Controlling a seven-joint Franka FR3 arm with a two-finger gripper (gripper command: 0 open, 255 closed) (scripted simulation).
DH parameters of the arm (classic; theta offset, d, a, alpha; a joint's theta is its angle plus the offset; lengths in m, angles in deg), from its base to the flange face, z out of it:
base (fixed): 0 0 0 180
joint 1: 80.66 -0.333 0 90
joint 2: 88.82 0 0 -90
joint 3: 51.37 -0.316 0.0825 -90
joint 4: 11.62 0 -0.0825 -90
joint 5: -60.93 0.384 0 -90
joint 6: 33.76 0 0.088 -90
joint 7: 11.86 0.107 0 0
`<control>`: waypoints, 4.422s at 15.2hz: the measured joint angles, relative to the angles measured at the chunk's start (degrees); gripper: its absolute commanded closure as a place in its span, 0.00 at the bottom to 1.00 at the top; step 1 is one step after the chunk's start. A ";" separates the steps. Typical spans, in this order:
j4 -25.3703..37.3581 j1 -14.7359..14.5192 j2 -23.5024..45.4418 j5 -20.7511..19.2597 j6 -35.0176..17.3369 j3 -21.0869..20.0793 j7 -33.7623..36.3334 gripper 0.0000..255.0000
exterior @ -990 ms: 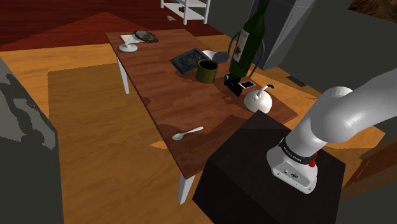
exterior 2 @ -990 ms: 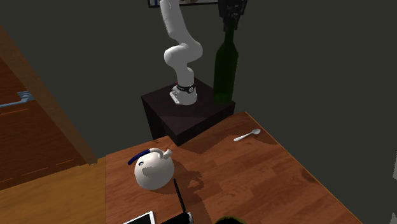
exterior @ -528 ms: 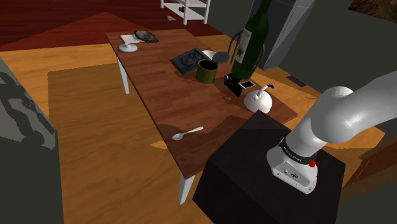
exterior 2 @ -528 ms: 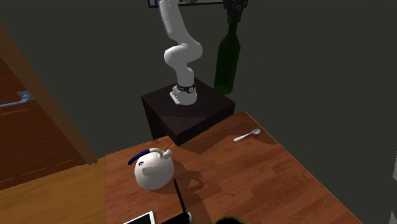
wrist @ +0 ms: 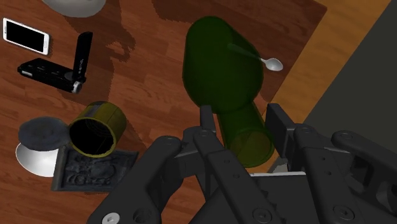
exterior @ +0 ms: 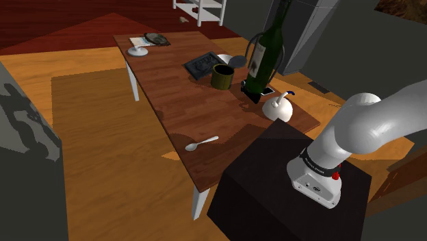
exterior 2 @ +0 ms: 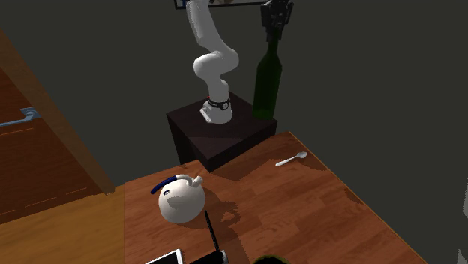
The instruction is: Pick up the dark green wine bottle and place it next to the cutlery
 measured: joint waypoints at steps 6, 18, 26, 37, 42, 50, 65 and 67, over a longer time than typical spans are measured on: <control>-6.46 0.04 -2.15 -0.10 -4.30 0.10 0.18 1.00; -17.50 0.11 -4.55 -0.32 -12.93 0.29 0.57 1.00; -24.06 0.16 -5.15 -0.48 -18.89 0.44 0.85 1.00; -32.52 0.29 -5.06 -0.82 -27.44 0.73 1.17 1.00; -35.89 0.33 -4.30 -0.98 -31.56 0.84 1.37 1.00; -41.01 0.48 -2.35 -1.35 -38.61 1.11 1.60 1.00; -46.75 0.67 3.28 -1.90 -50.01 1.46 2.08 1.00; -46.76 0.68 3.32 -1.91 -50.07 1.47 2.06 1.00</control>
